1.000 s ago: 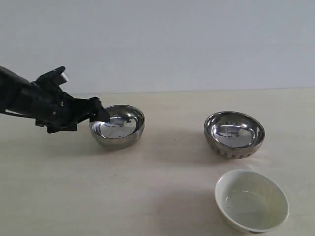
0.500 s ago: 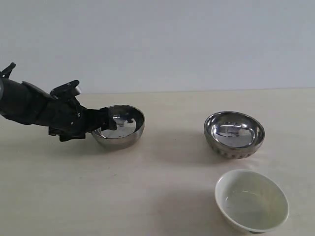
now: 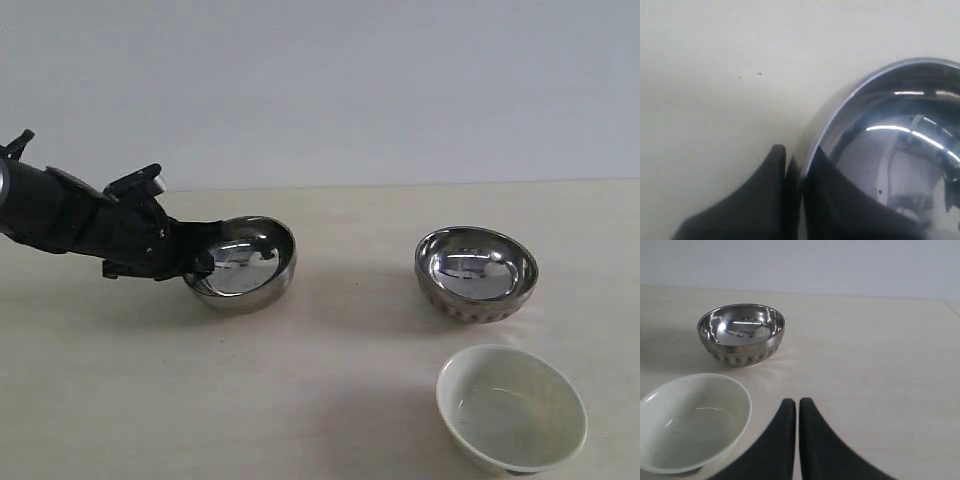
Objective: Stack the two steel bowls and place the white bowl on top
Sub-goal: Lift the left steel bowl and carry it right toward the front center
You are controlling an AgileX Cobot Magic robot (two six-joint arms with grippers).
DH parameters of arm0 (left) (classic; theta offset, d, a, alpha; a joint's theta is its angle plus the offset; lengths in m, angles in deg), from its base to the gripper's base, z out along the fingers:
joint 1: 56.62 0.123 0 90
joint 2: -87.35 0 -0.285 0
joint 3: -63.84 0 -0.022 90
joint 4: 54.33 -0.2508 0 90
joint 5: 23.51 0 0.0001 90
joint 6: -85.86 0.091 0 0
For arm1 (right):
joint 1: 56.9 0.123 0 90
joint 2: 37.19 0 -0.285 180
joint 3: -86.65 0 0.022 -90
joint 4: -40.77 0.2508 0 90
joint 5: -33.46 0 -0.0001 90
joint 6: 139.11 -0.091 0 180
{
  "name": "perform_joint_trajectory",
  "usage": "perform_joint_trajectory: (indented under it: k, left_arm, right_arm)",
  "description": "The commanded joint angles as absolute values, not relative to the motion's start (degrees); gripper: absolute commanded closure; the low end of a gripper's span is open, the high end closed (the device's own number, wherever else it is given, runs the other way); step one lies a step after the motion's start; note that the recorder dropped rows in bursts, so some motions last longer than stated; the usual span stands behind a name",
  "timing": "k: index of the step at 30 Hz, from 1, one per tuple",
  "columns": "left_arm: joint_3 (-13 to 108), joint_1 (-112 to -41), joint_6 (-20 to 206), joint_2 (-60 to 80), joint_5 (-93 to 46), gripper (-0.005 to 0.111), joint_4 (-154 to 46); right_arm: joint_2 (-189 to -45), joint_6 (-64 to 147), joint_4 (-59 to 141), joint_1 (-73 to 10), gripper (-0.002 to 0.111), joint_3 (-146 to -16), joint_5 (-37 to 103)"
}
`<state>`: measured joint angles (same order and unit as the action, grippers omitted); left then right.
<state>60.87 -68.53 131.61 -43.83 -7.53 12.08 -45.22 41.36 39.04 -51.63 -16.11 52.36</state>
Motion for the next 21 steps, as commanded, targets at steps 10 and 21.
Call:
perform_joint_trajectory:
  k: [10, 21]
  left_arm:
    - [60.14, -69.83, 131.06, -40.14, -2.79, 0.103, 12.50]
    - [50.14, -76.48, 135.09, -29.41, -6.33, 0.103, 10.55]
  right_arm:
    - [-44.98, 41.19, 38.72, -51.75, 0.108, -16.13, 51.90]
    - [-44.98, 41.19, 38.72, -51.75, 0.108, -16.13, 51.90]
